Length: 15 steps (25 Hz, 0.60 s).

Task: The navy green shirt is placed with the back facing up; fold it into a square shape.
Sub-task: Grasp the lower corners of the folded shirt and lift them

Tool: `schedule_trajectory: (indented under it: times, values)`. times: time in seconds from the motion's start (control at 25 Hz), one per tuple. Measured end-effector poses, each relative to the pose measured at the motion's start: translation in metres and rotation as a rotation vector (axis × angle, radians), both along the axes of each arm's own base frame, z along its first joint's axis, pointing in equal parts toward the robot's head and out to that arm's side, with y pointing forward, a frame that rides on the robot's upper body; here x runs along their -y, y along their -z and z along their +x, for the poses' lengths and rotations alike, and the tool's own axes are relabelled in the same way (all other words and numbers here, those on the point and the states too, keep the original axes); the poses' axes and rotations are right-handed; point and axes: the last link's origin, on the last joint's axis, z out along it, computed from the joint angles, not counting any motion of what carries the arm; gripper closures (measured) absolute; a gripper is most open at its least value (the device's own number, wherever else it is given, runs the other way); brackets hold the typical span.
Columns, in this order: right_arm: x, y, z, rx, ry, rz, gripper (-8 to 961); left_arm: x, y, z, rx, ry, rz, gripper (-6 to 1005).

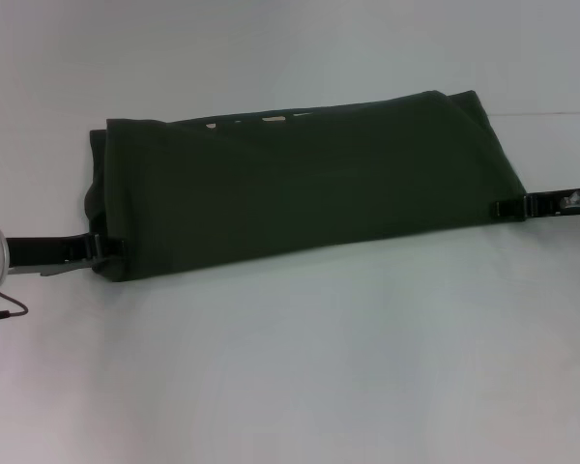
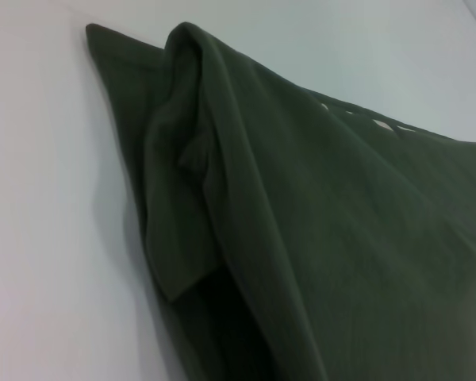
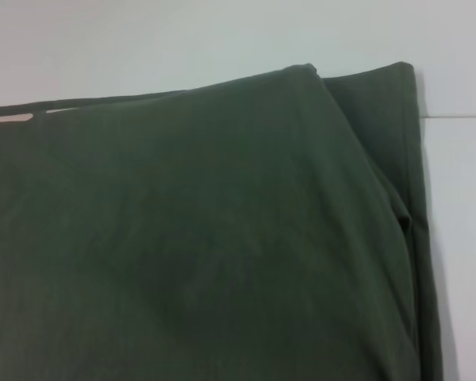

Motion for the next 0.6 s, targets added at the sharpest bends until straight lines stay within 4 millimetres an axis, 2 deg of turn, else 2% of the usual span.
schedule_trajectory:
  times: [0.36,0.6]
  values:
    - [0.0017,0.0004,0.0014,-0.004,0.007,-0.005,431,-0.0016,-0.0021,-0.0032,-0.015,-0.011,0.021,734]
    - [0.0034,-0.0002,0.0031,-0.006,0.012,-0.008,438,-0.0031,-0.0013,0.0002,-0.011,-0.010,0.009,826]
